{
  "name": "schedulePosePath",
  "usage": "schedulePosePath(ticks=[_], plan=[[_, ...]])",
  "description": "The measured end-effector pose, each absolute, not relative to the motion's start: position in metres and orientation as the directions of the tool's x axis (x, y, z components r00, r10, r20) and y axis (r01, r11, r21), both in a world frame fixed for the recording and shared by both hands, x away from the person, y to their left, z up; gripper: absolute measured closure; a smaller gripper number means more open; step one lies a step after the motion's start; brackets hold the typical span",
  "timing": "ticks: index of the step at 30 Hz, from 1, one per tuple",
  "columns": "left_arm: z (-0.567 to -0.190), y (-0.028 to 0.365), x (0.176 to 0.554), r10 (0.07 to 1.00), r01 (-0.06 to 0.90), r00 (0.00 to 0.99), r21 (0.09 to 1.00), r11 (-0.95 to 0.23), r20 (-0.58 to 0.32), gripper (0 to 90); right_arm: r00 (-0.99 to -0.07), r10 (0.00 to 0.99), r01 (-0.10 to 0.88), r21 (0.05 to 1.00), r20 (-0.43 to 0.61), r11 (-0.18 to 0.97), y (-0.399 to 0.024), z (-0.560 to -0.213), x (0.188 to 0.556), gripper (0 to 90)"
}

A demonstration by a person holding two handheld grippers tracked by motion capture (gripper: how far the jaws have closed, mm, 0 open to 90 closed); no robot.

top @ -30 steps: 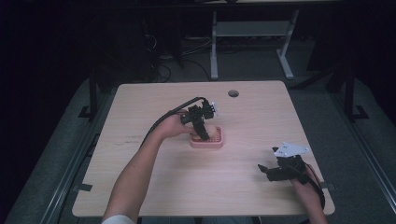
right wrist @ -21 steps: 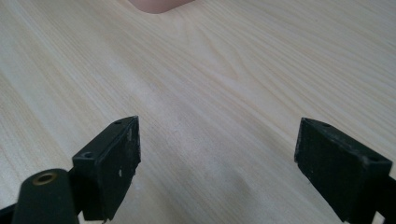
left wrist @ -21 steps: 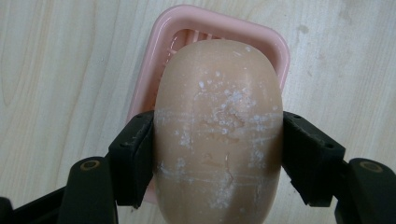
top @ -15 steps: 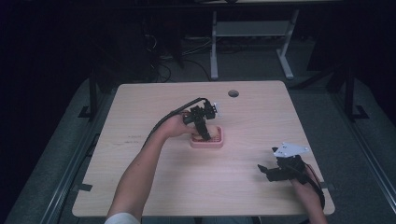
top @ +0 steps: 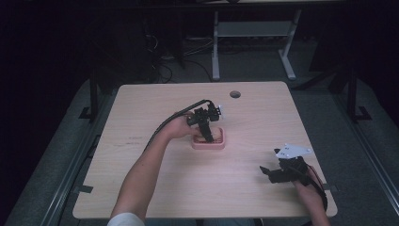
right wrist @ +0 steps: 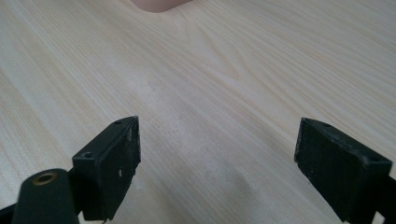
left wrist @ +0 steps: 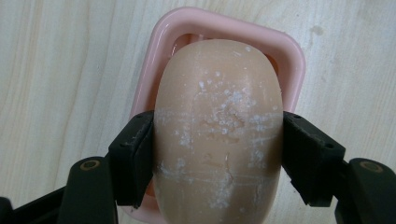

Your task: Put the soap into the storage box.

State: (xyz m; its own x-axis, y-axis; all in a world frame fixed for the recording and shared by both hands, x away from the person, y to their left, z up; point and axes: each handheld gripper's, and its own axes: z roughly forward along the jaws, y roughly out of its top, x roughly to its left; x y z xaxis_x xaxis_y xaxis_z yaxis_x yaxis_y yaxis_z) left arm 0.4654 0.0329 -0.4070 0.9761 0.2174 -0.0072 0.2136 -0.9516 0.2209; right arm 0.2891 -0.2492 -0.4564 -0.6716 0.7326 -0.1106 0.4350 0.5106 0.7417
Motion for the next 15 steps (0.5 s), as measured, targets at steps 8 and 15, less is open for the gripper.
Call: schedulePosePath(ticks=[8, 15], plan=[[-0.4102, 0.0316, 0.4663, 0.221, 0.219, 0.975, 0.212, -0.953, -0.012, 32.0, -0.672, 0.732, 0.436, 0.740, -0.110, 0.511, -0.2490, -0.4568, 0.2892, 13.8], [-0.4112, 0.0319, 0.4671, 0.227, 0.225, 0.974, 0.208, -0.952, -0.016, 31.9, -0.672, 0.732, 0.437, 0.740, -0.109, 0.511, -0.2490, -0.4569, 0.2892, 13.8]])
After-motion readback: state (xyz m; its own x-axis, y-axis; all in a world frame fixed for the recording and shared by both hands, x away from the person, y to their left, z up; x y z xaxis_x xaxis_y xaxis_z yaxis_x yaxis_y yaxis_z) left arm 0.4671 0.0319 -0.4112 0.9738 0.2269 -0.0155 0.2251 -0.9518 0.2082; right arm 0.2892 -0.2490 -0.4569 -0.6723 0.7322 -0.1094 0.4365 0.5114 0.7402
